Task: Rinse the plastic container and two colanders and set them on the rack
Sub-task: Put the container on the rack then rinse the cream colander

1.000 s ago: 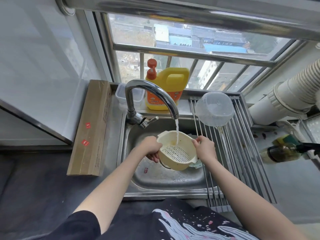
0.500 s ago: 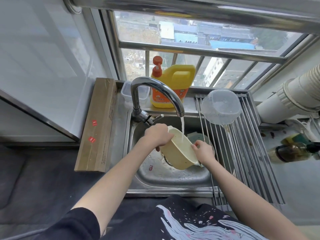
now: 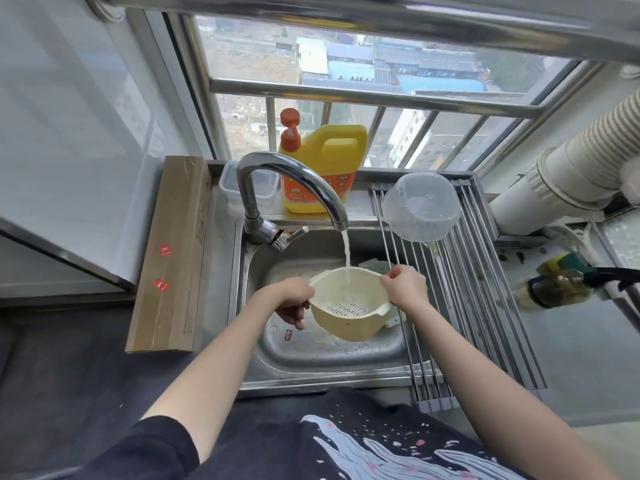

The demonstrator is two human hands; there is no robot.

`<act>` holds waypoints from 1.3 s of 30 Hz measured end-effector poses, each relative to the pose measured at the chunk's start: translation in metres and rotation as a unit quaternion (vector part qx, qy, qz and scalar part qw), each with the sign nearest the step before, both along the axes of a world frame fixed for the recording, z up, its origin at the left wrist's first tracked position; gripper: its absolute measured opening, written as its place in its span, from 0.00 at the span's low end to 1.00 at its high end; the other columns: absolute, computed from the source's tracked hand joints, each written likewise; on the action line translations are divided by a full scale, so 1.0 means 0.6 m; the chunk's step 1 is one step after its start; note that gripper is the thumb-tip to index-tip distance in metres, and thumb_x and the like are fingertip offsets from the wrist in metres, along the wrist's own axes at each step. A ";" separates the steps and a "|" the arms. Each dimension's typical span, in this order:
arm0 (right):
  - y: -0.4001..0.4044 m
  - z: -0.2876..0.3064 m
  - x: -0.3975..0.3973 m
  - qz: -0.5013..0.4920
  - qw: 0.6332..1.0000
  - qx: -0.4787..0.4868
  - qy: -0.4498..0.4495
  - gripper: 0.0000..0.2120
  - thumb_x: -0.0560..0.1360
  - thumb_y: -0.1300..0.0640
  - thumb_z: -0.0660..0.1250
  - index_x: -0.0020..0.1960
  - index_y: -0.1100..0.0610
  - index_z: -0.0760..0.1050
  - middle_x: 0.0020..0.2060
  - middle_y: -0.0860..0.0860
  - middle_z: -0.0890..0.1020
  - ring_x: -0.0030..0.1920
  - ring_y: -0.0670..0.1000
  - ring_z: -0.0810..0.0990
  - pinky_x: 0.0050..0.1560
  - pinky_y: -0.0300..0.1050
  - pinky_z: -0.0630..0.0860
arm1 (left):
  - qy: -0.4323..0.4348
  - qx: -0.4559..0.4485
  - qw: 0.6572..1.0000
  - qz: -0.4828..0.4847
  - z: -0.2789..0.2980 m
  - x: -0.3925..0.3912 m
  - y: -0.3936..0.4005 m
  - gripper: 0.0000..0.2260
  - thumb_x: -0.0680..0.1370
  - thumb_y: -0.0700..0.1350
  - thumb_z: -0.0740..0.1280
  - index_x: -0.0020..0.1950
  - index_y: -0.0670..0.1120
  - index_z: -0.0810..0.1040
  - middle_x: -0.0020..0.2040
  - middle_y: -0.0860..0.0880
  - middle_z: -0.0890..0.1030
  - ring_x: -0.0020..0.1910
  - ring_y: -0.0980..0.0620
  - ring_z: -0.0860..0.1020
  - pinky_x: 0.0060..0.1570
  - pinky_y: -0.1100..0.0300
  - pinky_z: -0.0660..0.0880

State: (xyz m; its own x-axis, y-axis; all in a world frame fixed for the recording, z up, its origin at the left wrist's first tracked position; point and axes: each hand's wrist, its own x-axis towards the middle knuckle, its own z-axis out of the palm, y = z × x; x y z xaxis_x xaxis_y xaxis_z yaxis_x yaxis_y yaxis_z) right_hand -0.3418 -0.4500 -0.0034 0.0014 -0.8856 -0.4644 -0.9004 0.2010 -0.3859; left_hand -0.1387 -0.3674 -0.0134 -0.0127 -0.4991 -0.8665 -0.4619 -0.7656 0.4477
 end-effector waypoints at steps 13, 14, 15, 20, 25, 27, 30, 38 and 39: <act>-0.008 0.105 0.048 0.101 0.977 -0.180 -0.057 0.06 0.77 0.56 0.64 0.49 0.58 0.78 0.37 0.52 0.78 0.41 0.54 0.78 0.39 0.46 0.72 | 0.081 0.023 0.994 0.068 -0.016 -0.036 -0.008 0.20 0.83 0.51 0.51 0.41 0.40 0.73 0.24 0.49 0.80 0.23 0.54 0.80 0.24 0.67 0.73; -0.008 0.109 0.049 0.116 0.973 -0.194 -0.054 0.07 0.78 0.56 0.64 0.49 0.58 0.78 0.39 0.54 0.80 0.42 0.55 0.79 0.41 0.47 0.74 | 0.086 0.022 0.994 0.066 -0.016 -0.039 -0.009 0.20 0.83 0.51 0.52 0.41 0.40 0.74 0.24 0.49 0.80 0.23 0.54 0.80 0.25 0.66 0.74; -0.008 0.112 0.050 0.130 0.968 -0.206 -0.052 0.07 0.78 0.55 0.64 0.49 0.58 0.78 0.40 0.55 0.81 0.43 0.55 0.79 0.42 0.47 0.74 | 0.090 0.020 0.994 0.063 -0.015 -0.042 -0.010 0.20 0.83 0.51 0.52 0.41 0.40 0.74 0.25 0.49 0.80 0.24 0.54 0.80 0.26 0.66 0.74; -0.006 0.108 0.041 0.183 0.943 -0.256 -0.106 0.08 0.77 0.52 0.65 0.49 0.56 0.78 0.33 0.48 0.74 0.36 0.49 0.72 0.36 0.44 0.63 | 0.109 -0.012 0.989 0.097 -0.018 -0.049 -0.012 0.20 0.83 0.51 0.52 0.41 0.41 0.74 0.25 0.49 0.80 0.23 0.54 0.80 0.24 0.67 0.73; -0.010 0.080 0.006 0.124 0.939 -0.264 -0.183 0.10 0.78 0.50 0.65 0.46 0.56 0.76 0.30 0.42 0.73 0.30 0.40 0.70 0.30 0.38 0.65 | 0.093 -0.125 0.965 0.211 -0.013 -0.033 -0.005 0.14 0.81 0.50 0.59 0.41 0.43 0.73 0.27 0.47 0.74 0.19 0.55 0.76 0.20 0.66 0.68; -0.013 0.063 -0.006 0.064 0.949 -0.238 -0.196 0.10 0.78 0.50 0.64 0.46 0.56 0.75 0.31 0.45 0.76 0.30 0.43 0.73 0.33 0.43 0.72 | 0.054 -0.193 0.952 0.232 -0.007 -0.027 -0.004 0.14 0.79 0.49 0.62 0.38 0.44 0.73 0.28 0.48 0.74 0.17 0.57 0.71 0.20 0.65 0.64; -0.012 0.042 -0.018 0.004 0.964 -0.187 -0.189 0.09 0.78 0.51 0.64 0.46 0.57 0.74 0.34 0.50 0.78 0.34 0.52 0.78 0.36 0.49 0.76 | -0.021 -0.293 0.925 0.240 0.008 -0.029 -0.005 0.17 0.77 0.48 0.64 0.30 0.42 0.71 0.28 0.46 0.73 0.18 0.53 0.68 0.22 0.62 0.66; 0.021 0.024 0.013 0.157 0.939 -0.295 -0.081 0.14 0.76 0.62 0.65 0.61 0.59 0.75 0.51 0.59 0.79 0.52 0.59 0.77 0.50 0.54 0.76 | -0.169 -0.366 0.888 0.220 0.031 -0.002 0.000 0.20 0.76 0.49 0.59 0.26 0.43 0.65 0.25 0.45 0.70 0.26 0.42 0.74 0.27 0.49 0.75; 0.026 0.024 0.019 0.254 0.904 -0.338 -0.057 0.15 0.74 0.67 0.65 0.60 0.61 0.76 0.52 0.61 0.80 0.53 0.62 0.78 0.52 0.58 0.78 | -0.175 -0.368 0.886 0.220 0.032 0.002 0.001 0.20 0.77 0.48 0.58 0.27 0.41 0.67 0.26 0.44 0.73 0.28 0.42 0.77 0.28 0.47 0.77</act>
